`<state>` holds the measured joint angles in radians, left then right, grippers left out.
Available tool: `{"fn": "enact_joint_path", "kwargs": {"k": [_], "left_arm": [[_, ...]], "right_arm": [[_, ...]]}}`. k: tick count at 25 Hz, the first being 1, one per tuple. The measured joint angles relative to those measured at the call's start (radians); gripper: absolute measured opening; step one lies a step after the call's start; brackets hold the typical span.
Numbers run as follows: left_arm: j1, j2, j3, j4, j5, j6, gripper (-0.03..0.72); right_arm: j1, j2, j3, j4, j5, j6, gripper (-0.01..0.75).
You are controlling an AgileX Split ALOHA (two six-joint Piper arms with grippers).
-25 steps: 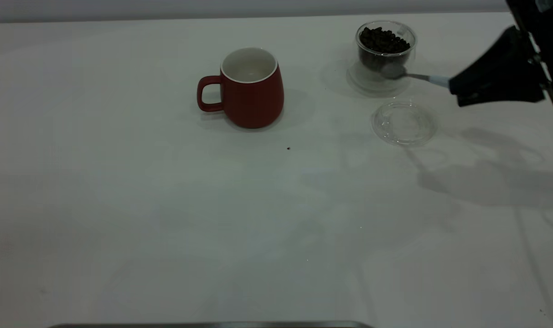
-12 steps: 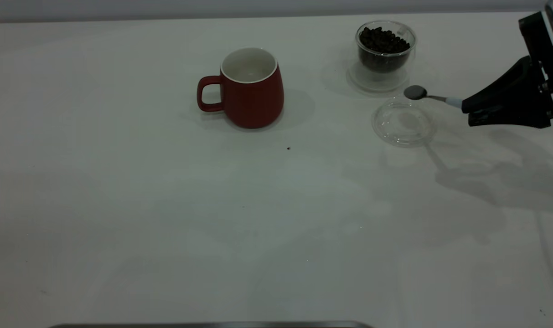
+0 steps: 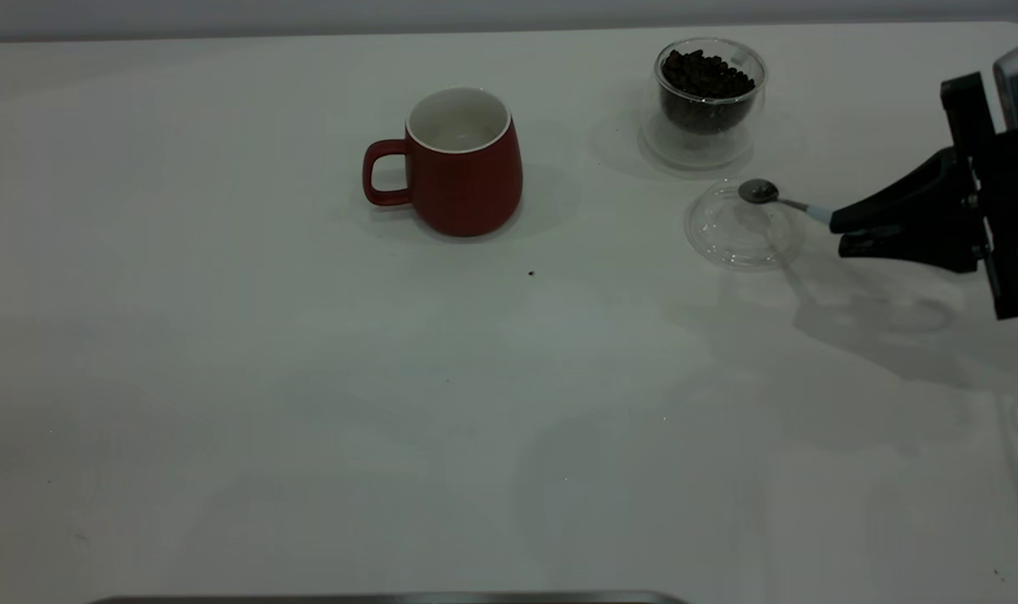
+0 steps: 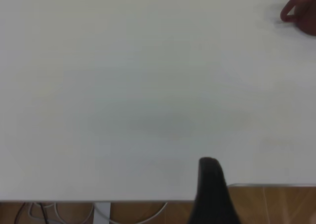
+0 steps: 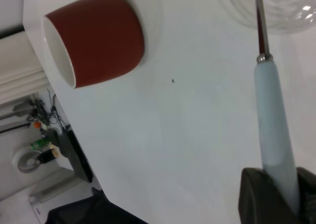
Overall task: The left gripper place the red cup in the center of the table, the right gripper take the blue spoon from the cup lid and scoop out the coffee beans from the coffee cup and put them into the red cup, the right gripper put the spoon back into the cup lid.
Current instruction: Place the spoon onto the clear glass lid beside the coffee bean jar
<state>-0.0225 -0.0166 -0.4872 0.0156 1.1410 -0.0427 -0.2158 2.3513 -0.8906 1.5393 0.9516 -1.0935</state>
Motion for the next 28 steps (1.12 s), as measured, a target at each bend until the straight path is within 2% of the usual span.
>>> {"fn": "enact_joint_path", "kwargs": {"k": [28], "left_arm": [[0.000, 0.000, 0.000, 0.000, 0.000, 0.000, 0.587]], "right_arm": [[0.018, 0.133, -0.076, 0.105, 0.030, -0.123, 0.110]]}}
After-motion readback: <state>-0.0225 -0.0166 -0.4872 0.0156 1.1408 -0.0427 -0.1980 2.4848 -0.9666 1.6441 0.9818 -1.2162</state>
